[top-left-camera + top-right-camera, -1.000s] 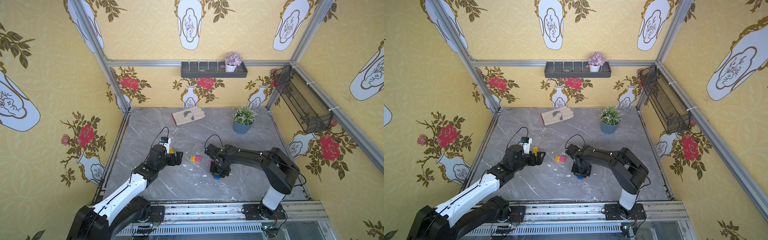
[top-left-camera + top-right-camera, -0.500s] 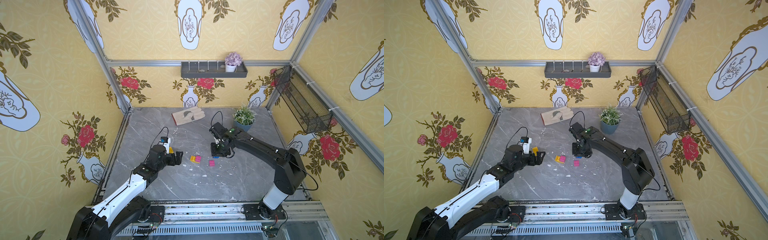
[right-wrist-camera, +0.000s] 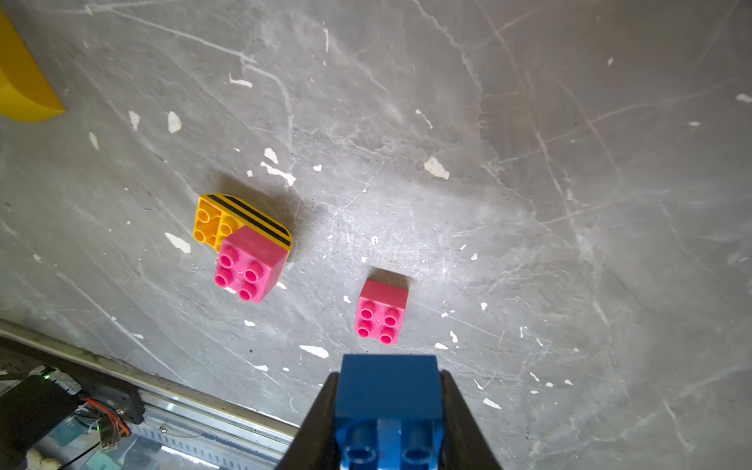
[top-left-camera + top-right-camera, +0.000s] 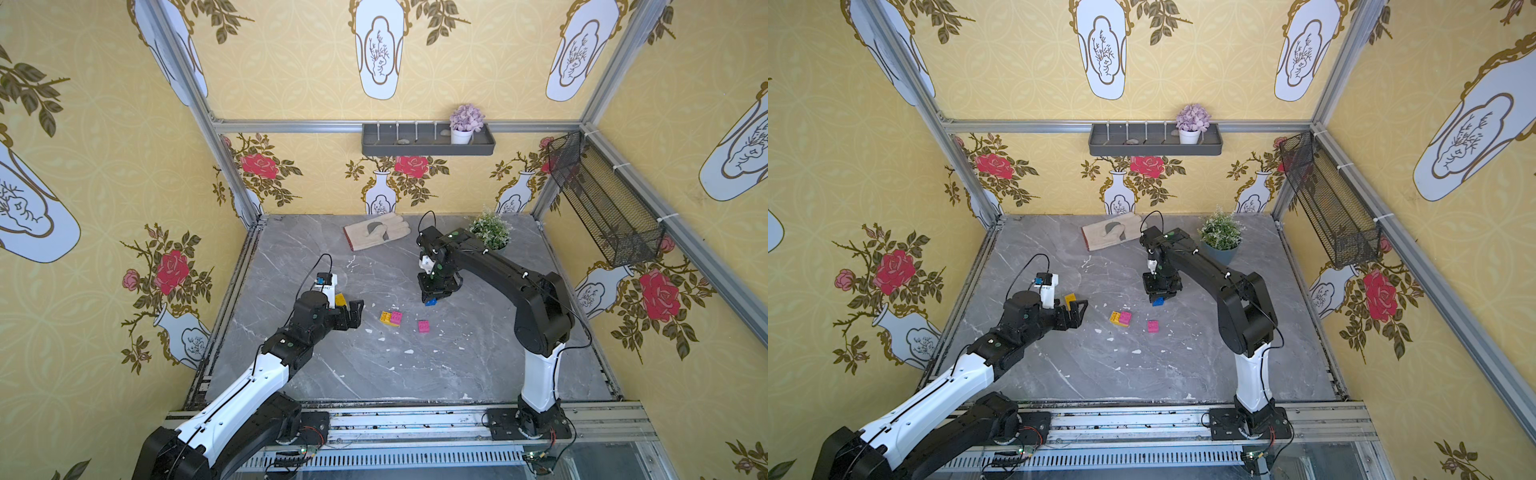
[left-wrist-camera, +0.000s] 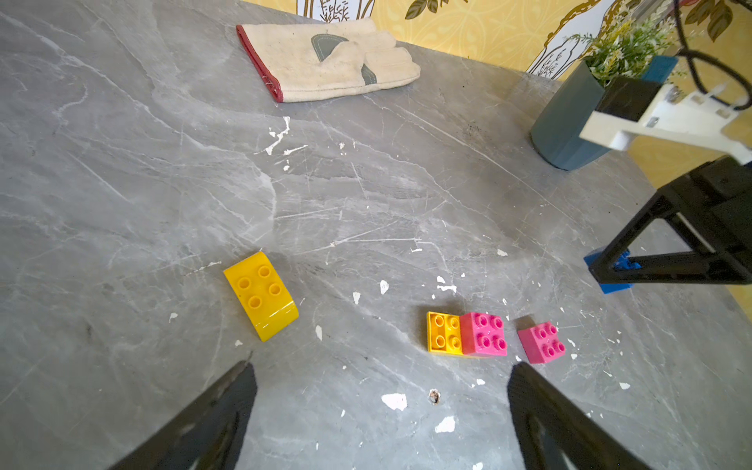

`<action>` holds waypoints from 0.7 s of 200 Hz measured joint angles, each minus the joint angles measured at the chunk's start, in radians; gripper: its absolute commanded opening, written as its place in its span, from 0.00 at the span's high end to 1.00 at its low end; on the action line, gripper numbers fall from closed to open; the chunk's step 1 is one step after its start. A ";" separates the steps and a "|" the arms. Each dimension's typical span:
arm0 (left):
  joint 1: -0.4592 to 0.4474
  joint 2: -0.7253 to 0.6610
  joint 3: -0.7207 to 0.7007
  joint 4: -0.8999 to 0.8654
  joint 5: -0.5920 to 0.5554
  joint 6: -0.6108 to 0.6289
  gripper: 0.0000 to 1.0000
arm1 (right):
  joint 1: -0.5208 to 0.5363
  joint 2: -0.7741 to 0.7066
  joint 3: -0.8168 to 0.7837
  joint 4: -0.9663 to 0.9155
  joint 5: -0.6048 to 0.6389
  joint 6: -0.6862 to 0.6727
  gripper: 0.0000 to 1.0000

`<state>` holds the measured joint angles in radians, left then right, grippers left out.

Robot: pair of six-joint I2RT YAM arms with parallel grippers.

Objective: Assemble the letter s with lego
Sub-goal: Assemble the lego brick with the lego brick.

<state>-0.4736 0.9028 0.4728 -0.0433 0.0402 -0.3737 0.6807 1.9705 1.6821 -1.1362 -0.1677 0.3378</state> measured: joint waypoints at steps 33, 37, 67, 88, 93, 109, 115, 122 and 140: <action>0.000 0.000 0.000 0.000 -0.005 0.000 0.01 | 0.048 0.011 -0.059 0.010 0.021 0.120 0.86; 0.000 0.000 0.000 0.000 -0.006 0.000 0.01 | 0.054 0.011 -0.070 0.013 0.020 0.135 0.86; 0.000 0.009 0.000 0.000 -0.007 0.000 0.01 | 0.077 0.021 -0.096 0.031 0.024 0.199 0.86; 0.000 0.013 0.000 0.000 -0.007 0.000 0.01 | 0.083 0.029 -0.099 0.056 0.027 0.222 0.86; 0.000 0.014 0.000 0.000 -0.007 0.000 0.01 | 0.083 0.031 -0.100 0.063 0.028 0.228 0.86; 0.000 0.016 0.000 0.000 -0.007 0.000 0.01 | 0.084 0.037 -0.100 0.074 0.042 0.238 0.86; 0.000 0.016 0.000 0.000 -0.007 0.000 0.01 | 0.084 0.040 -0.100 0.077 0.043 0.239 0.86; 0.000 0.016 0.000 0.000 -0.007 0.000 0.01 | 0.084 0.044 -0.100 0.081 0.043 0.241 0.87; 0.000 0.015 0.000 0.000 -0.007 0.000 0.01 | 0.084 0.049 -0.103 0.094 0.047 0.241 0.87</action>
<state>-0.4736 0.9180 0.4728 -0.0433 0.0330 -0.3733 0.7643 2.0193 1.5787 -1.0420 -0.1207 0.5793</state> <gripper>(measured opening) 0.990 0.320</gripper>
